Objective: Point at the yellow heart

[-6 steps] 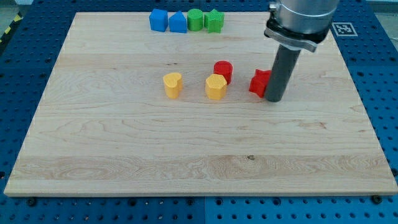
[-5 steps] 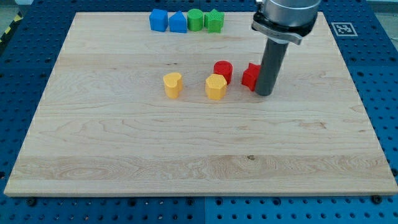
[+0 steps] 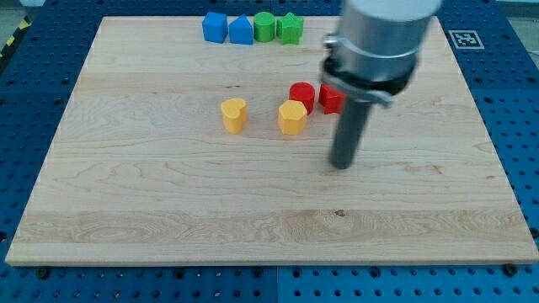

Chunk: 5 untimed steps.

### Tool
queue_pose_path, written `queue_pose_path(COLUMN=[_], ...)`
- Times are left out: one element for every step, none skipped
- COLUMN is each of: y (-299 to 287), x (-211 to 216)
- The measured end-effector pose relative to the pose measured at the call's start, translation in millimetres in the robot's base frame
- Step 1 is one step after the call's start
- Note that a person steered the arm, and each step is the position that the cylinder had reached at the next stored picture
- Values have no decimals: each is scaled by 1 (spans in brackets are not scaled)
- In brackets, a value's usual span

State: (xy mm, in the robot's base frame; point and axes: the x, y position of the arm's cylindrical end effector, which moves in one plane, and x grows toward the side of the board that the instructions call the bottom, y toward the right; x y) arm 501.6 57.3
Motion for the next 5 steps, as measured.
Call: queue_pose_path(y=[-83,-166,-186,-186,-173], x=[0,-8,-46,-56,-57])
